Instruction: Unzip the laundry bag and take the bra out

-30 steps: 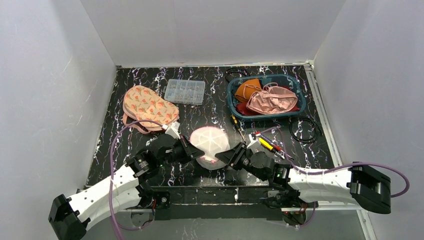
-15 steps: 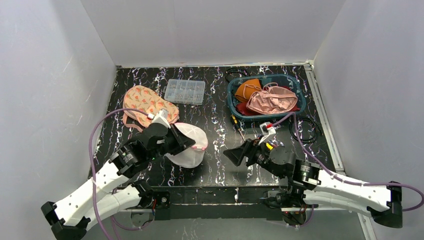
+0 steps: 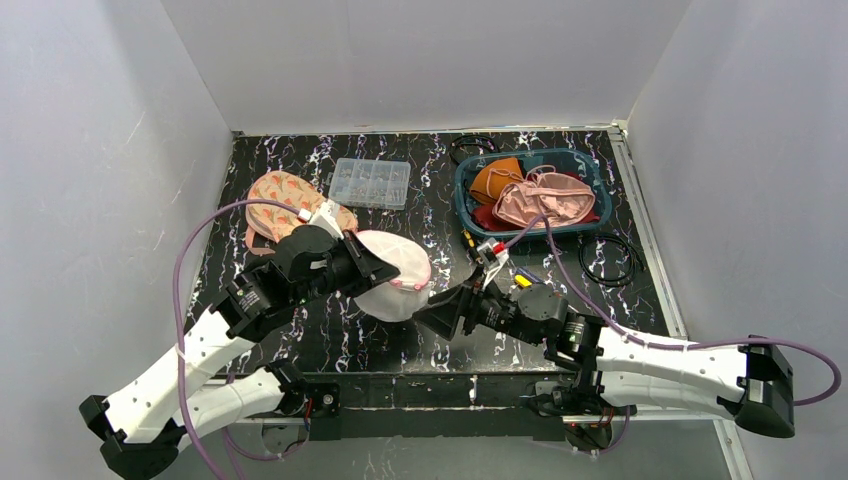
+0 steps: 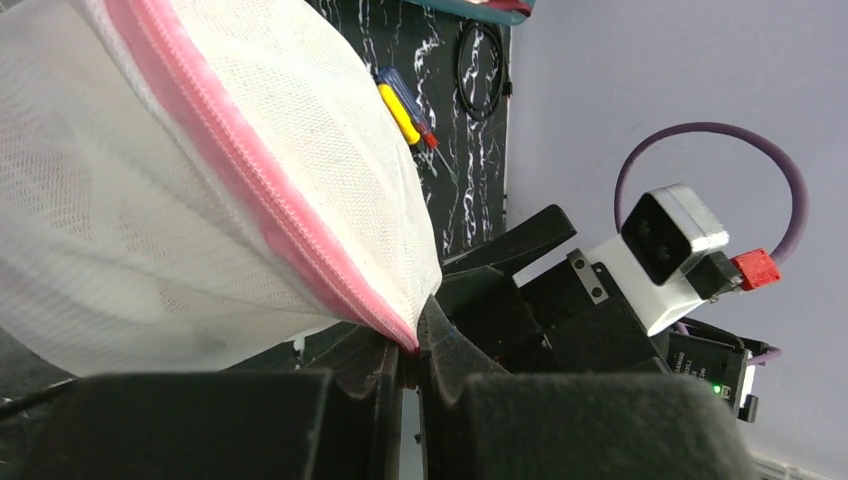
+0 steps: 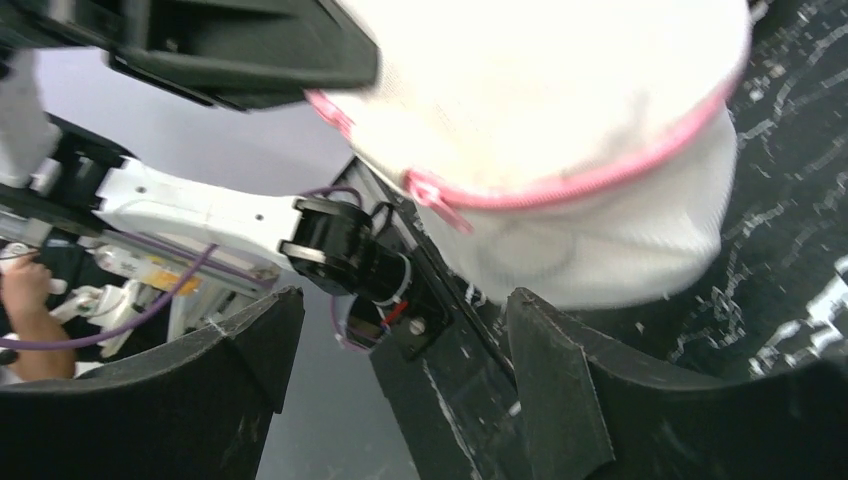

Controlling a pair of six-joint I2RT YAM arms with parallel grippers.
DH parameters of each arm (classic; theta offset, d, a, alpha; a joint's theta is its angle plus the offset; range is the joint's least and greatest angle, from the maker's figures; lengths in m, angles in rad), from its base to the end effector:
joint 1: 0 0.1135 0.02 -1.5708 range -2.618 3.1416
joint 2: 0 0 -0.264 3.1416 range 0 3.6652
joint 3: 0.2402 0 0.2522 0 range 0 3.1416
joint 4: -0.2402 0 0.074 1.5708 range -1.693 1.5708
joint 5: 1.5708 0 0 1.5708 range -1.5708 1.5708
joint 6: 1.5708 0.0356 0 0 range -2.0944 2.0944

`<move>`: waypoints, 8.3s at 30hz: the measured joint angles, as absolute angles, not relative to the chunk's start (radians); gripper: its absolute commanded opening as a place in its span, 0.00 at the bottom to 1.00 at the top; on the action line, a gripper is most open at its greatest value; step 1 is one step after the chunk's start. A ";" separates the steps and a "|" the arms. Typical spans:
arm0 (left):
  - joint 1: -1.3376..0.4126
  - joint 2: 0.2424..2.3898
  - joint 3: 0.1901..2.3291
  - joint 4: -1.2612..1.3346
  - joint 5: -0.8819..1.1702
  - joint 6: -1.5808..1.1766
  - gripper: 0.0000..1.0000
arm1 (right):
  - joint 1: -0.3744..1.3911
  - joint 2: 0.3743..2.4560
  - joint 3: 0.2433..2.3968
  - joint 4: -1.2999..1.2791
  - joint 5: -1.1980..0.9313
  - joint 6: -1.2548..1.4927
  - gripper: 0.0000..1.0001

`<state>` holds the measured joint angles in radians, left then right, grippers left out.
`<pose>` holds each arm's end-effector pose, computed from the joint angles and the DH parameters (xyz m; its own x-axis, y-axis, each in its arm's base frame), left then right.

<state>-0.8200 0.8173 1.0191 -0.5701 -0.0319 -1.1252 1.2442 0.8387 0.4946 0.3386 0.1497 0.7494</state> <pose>0.1165 -0.1232 0.3745 -0.7470 -0.5215 -0.4125 0.0846 0.5408 -0.8369 0.0703 0.1911 0.2831 -0.6067 0.3085 -0.7326 -0.6494 0.3392 0.6806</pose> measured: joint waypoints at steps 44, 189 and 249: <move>-0.815 0.764 1.003 -0.513 0.089 -1.257 0.00 | 1.244 0.863 0.428 0.667 0.192 0.865 0.39; -0.765 0.963 0.764 -0.276 0.364 -0.706 0.00 | 1.436 0.733 0.370 0.070 0.471 0.677 0.01; -0.775 0.574 0.347 -0.246 0.119 -1.238 0.15 | 1.488 1.276 0.506 0.501 0.480 0.748 0.01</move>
